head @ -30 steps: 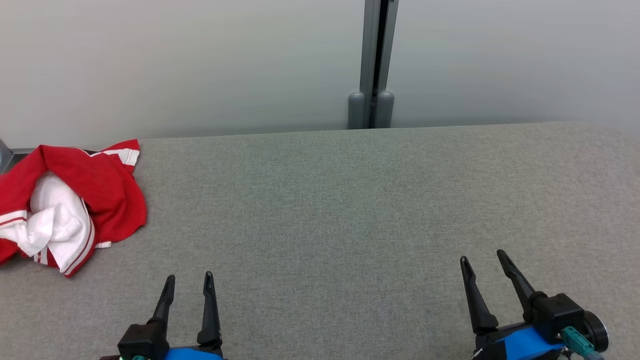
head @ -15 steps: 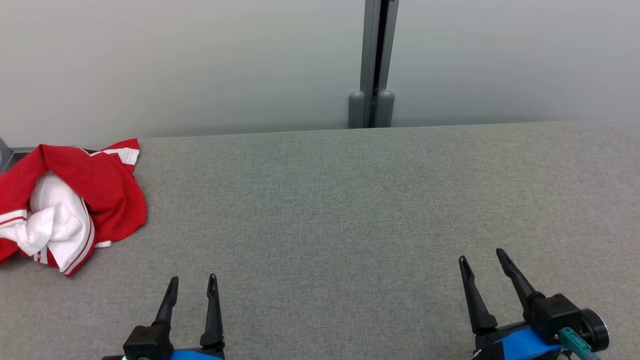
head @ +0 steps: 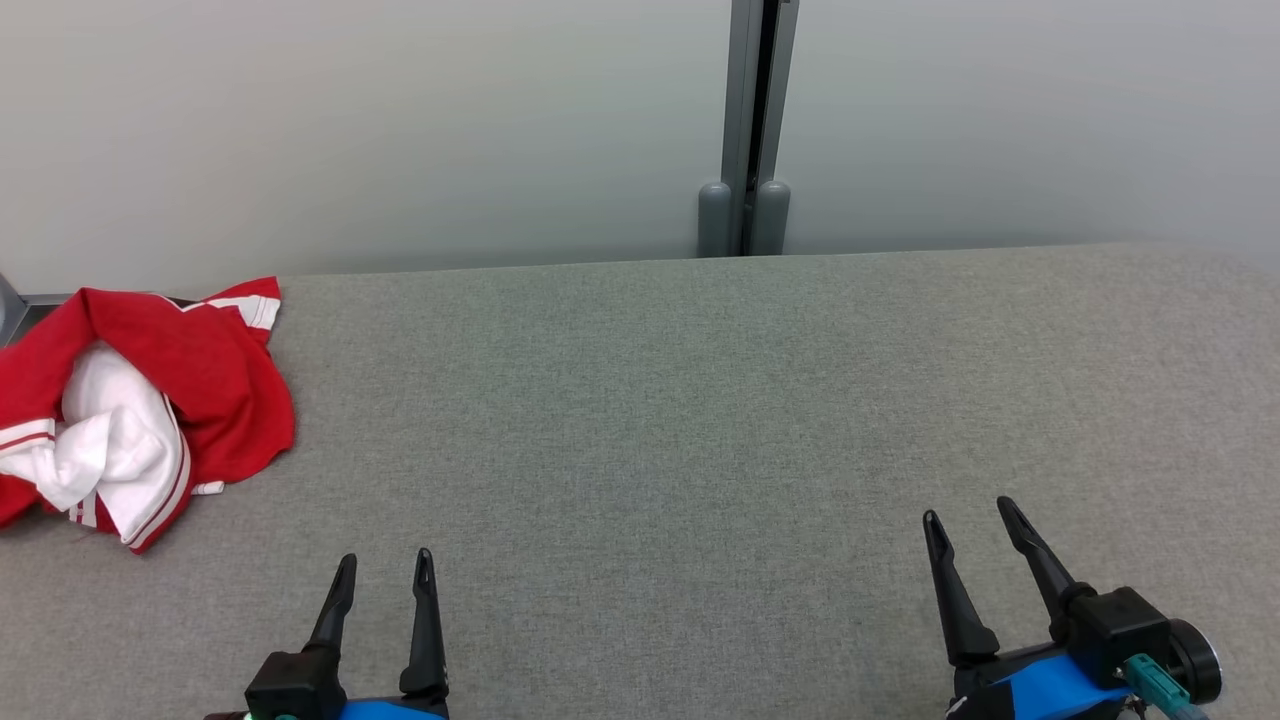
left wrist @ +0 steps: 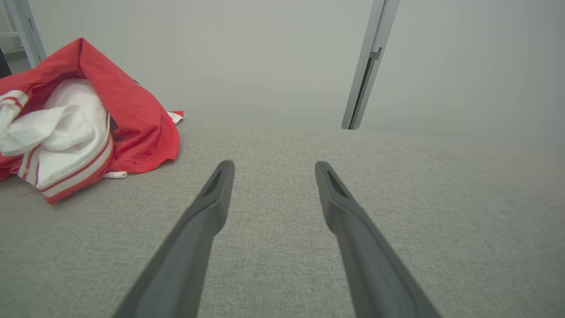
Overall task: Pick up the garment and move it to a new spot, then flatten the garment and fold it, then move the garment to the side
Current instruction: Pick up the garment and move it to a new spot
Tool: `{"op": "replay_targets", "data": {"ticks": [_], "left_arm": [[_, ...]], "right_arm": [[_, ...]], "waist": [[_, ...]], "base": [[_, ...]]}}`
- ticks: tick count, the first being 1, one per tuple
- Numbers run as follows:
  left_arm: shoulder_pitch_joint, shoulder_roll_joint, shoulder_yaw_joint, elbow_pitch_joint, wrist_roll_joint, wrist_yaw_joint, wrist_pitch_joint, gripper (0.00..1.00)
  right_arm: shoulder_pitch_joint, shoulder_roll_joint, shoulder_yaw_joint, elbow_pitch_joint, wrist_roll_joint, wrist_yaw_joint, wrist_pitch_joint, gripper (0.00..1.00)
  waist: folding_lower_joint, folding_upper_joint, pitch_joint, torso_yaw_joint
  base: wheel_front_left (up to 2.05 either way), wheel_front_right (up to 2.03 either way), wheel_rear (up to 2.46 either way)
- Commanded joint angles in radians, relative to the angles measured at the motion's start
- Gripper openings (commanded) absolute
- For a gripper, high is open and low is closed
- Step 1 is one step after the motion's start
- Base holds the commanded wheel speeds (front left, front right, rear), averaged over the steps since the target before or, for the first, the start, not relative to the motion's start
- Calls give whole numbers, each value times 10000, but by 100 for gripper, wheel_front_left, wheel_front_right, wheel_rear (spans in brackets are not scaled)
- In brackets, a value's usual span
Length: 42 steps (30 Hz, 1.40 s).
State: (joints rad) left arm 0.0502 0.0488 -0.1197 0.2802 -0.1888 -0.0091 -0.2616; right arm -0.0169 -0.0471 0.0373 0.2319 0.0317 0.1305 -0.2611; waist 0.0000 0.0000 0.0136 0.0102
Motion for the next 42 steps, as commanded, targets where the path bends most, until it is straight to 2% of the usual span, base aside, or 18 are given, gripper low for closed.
{"op": "replay_targets", "data": {"ticks": [1,9,10,13,23,28,35,42], "left_arm": [[-8,27,6,13,-8,13,-52,100],[-126,26,-19,-34,-4,17,-52,100],[-157,27,-22,-55,49,5,-52,100],[-166,27,-4,-77,67,12,-52,100],[-69,18,405,-131,143,-13,-52,100],[12,12,662,-206,167,-48,-51,100],[81,14,976,-317,186,-63,-51,100],[24,17,1447,-557,-30,10,-52,100]], "right_arm": [[66,-59,-41,-13,44,4,-63,100],[179,-54,-268,1,335,4,-63,100],[183,-53,-322,-20,352,4,-63,100],[182,-50,-340,-32,400,4,-61,100],[128,-50,-121,24,582,4,-60,100],[142,-54,68,63,616,3,-61,100],[97,-53,257,102,667,3,-60,100],[-40,-55,267,-15,823,3,-60,100]], "waist": [[0,0,0,14],[0,0,-33,480],[0,0,-41,822],[0,0,-48,1224],[0,0,-91,3598],[0,0,-152,4423],[0,0,-189,4956],[0,0,-63,4866]], "base": [[0,0,0],[0,0,0],[0,0,0],[0,0,0],[0,0,0],[0,0,0],[0,0,0],[0,0,0]]}}
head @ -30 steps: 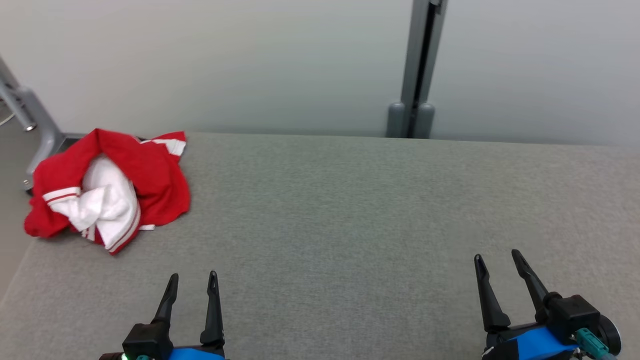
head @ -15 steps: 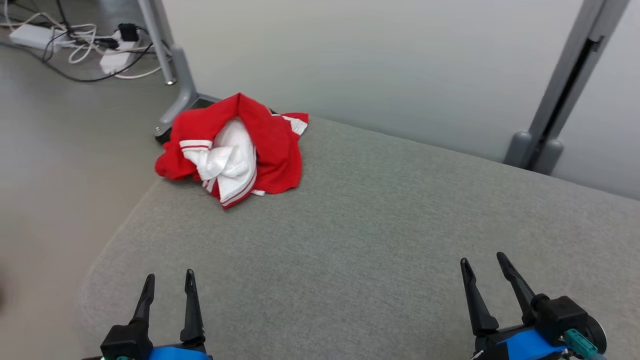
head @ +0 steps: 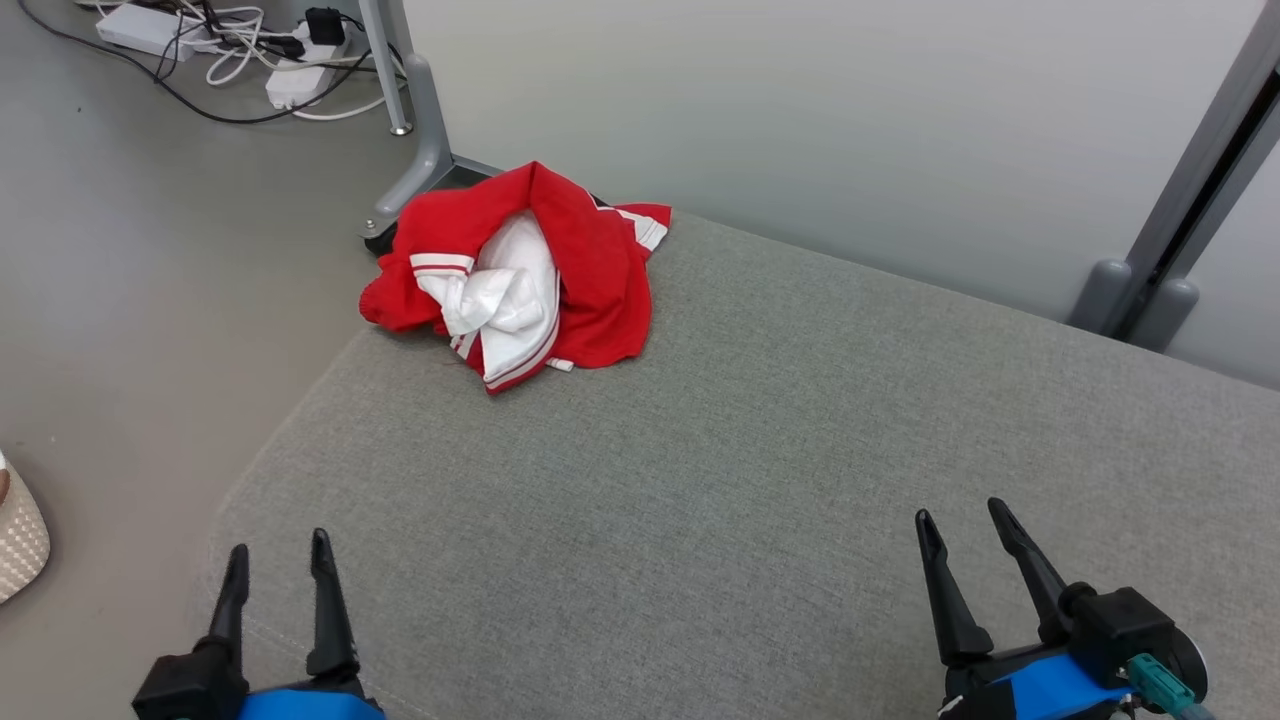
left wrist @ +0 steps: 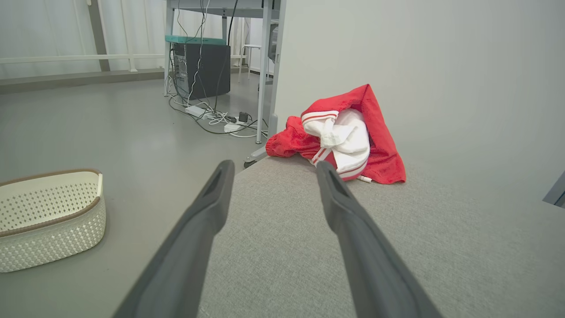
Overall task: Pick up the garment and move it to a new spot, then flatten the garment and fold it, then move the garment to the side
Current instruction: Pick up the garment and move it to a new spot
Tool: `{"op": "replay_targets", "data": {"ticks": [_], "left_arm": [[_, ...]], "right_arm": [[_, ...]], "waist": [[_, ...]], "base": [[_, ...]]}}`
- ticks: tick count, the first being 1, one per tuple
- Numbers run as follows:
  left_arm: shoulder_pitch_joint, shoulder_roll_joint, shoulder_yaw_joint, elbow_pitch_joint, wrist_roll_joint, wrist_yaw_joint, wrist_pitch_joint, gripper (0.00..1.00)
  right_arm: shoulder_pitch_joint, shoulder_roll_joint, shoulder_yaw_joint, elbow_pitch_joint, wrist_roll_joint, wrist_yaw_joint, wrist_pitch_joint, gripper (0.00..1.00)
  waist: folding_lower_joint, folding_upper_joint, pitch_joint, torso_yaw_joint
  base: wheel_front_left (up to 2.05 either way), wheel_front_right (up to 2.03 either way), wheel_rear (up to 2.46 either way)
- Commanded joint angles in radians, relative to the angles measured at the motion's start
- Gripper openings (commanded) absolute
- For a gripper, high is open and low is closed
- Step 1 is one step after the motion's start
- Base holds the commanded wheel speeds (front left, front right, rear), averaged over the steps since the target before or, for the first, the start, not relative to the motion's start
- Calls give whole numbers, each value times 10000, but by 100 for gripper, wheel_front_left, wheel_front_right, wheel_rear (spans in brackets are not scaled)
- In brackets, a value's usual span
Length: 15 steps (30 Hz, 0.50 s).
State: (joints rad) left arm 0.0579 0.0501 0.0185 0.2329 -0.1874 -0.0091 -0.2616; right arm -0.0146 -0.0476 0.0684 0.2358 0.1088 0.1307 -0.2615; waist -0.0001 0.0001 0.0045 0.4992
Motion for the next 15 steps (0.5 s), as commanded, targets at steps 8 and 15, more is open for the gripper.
{"op": "replay_targets", "data": {"ticks": [8,15], "left_arm": [[-1946,773,1042,-915,85,-78,-51,100],[-5440,2081,1135,-192,-138,-554,1055,100]], "right_arm": [[-462,-46,-398,-391,-391,2,-56,100],[-1187,-46,-659,-713,-1074,1,-56,100]], "waist": [[1,-1,959,-478],[1,-1,2294,-1061]], "base": [[0,0,0],[0,0,0]]}}
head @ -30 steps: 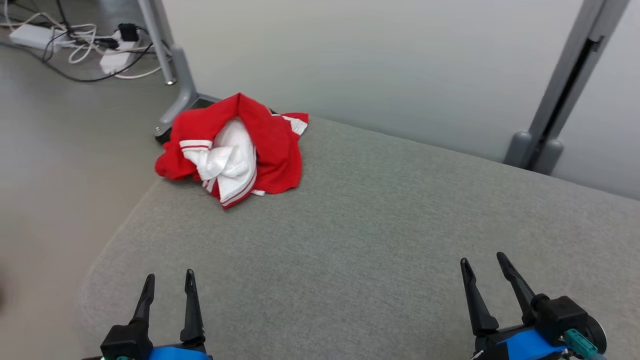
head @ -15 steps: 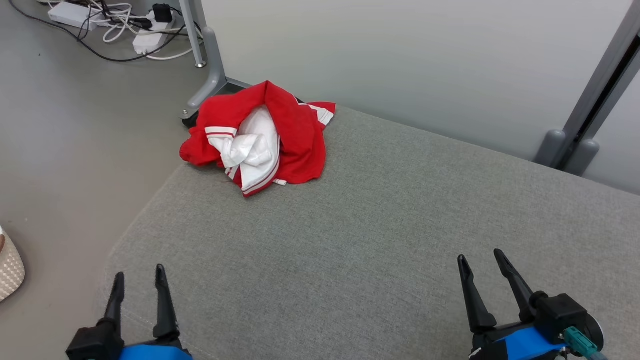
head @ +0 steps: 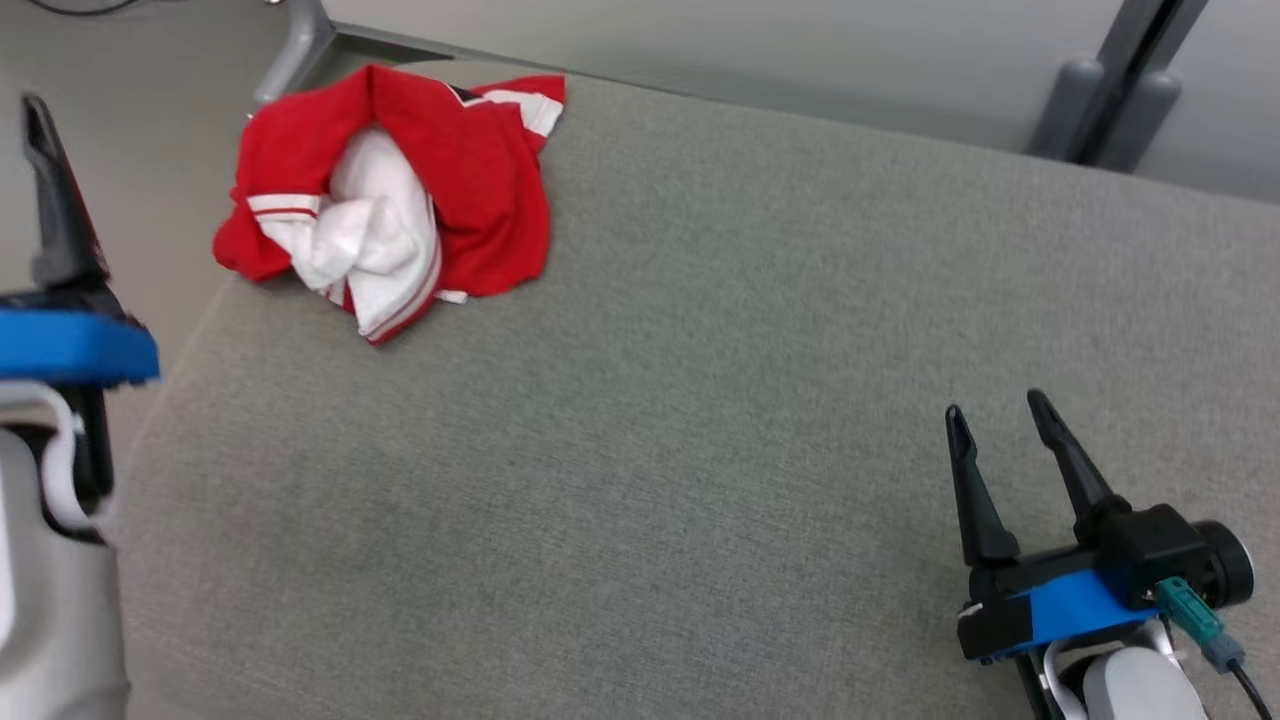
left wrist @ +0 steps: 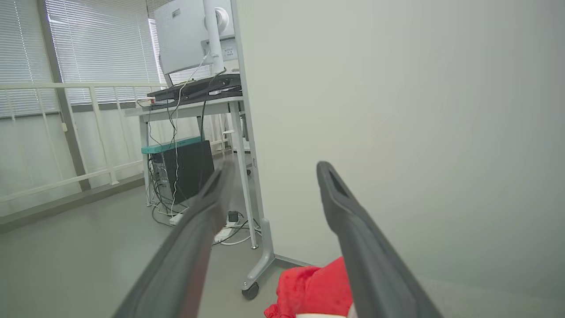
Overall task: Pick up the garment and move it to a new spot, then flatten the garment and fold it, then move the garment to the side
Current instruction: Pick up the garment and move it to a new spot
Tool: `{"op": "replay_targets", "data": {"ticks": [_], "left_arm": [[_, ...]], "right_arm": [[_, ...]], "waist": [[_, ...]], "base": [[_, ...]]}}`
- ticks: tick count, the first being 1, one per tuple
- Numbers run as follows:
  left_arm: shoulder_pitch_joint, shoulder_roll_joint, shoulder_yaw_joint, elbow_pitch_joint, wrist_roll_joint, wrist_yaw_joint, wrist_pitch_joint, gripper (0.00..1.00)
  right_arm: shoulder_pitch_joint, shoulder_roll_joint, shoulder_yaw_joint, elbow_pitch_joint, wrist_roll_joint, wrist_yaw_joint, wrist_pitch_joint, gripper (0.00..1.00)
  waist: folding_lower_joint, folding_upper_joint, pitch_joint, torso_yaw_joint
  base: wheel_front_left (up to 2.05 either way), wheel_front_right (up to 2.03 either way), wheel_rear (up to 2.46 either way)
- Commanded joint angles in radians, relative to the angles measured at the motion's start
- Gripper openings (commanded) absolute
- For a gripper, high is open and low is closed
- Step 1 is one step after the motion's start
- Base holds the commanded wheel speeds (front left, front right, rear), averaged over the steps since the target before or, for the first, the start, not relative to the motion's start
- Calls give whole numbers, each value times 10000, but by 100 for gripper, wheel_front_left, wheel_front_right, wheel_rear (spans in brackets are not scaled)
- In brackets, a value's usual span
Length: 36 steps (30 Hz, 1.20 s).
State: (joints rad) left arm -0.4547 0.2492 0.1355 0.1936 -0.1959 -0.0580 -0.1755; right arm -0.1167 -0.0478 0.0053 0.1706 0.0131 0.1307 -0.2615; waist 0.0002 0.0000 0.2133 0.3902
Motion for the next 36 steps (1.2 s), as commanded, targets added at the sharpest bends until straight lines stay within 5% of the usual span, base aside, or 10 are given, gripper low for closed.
{"op": "replay_targets", "data": {"ticks": [1,6,13,22,23,26,36], "left_arm": [[-804,247,-69,496,-121,-141,521,100],[-2622,944,-360,2352,-248,-398,1769,100],[-3374,1134,-1297,4691,-302,-644,2704,100],[-3918,1503,-1317,6932,-88,21,1721,100],[-3989,1538,-1283,7089,-93,65,1560,93],[-4240,1720,-1325,7435,-18,110,1087,0],[-5191,2323,-2051,7680,696,-51,-217,0]], "right_arm": [[-289,-45,-32,-113,-213,2,-56,100],[-865,-45,56,-291,-635,1,-56,100],[-1288,-45,38,-553,-1124,1,-56,100],[-1574,-46,51,-742,-1349,1,-25,100],[-1597,-46,71,-740,-1342,1,-25,100],[-1628,-46,123,-704,-1272,1,-25,100],[-1548,-46,164,-471,-699,1,-28,100]], "waist": [[-2,0,418,-73],[-2,0,1440,-619],[-2,0,2558,-1068],[-2,0,3293,-1322],[-2,0,3291,-1330],[-2,0,3208,-1352],[-2,0,2107,-1581]], "base": [[0,0,0],[0,0,0],[0,0,0],[0,0,0],[0,0,0],[0,0,0],[0,0,0]]}}
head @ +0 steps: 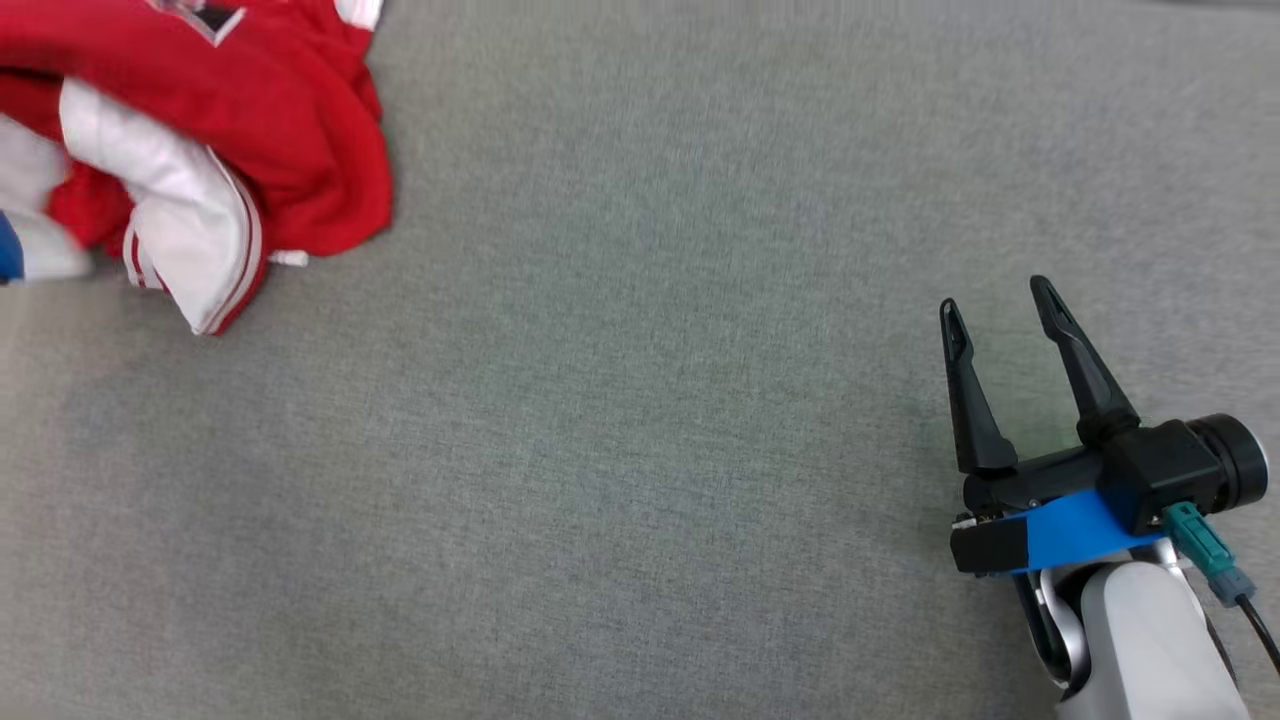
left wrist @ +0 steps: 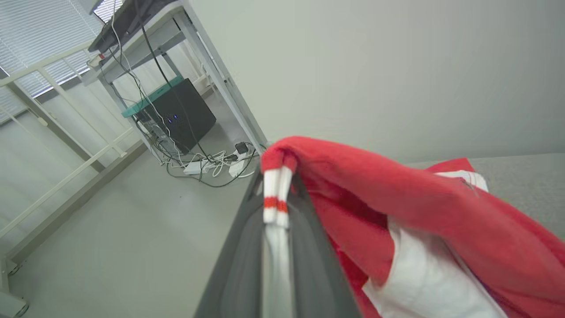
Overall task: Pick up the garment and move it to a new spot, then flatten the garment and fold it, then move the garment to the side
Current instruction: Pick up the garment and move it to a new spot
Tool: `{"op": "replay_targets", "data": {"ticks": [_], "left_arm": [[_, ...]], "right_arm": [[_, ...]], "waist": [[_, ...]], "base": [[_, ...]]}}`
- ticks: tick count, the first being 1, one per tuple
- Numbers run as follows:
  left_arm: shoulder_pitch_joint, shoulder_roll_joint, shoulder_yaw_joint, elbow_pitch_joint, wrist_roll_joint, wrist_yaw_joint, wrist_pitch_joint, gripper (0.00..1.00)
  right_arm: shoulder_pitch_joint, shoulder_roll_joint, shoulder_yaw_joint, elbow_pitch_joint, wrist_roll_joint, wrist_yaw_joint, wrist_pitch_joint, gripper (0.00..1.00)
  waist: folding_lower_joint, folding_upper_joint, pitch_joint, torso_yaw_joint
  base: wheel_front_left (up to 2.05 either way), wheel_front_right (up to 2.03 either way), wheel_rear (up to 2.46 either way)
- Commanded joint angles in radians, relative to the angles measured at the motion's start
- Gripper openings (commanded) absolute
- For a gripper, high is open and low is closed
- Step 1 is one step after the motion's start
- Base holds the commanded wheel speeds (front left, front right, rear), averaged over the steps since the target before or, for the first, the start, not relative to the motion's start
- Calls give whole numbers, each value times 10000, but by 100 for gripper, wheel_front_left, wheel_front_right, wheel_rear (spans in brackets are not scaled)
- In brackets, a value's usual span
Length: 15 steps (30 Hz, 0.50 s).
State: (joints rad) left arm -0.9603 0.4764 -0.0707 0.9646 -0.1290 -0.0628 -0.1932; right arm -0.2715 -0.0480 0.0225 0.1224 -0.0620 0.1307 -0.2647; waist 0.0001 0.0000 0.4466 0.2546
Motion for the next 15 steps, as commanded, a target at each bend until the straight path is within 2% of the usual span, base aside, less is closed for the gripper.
{"op": "replay_targets", "data": {"ticks": [1,6,11,15], "left_arm": [[-255,98,-120,-74,136,-73,-111,0],[-860,256,-940,-555,691,-349,-250,0],[-1203,-71,-1889,-1550,1051,-573,-24,0],[-1287,-422,-2621,-2574,939,-664,423,0]], "right_arm": [[54,-42,-13,58,161,1,3,100],[428,-38,-173,266,659,1,0,100],[967,-33,-443,411,1046,1,0,100],[1326,-31,-706,478,1322,1,0,100]], "waist": [[-1,0,-451,-292],[-1,0,-1591,-741],[-1,0,-2575,-1307],[-1,0,-3061,-1802]], "base": [[0,0,0],[0,0,0],[0,0,0],[0,0,0]]}}
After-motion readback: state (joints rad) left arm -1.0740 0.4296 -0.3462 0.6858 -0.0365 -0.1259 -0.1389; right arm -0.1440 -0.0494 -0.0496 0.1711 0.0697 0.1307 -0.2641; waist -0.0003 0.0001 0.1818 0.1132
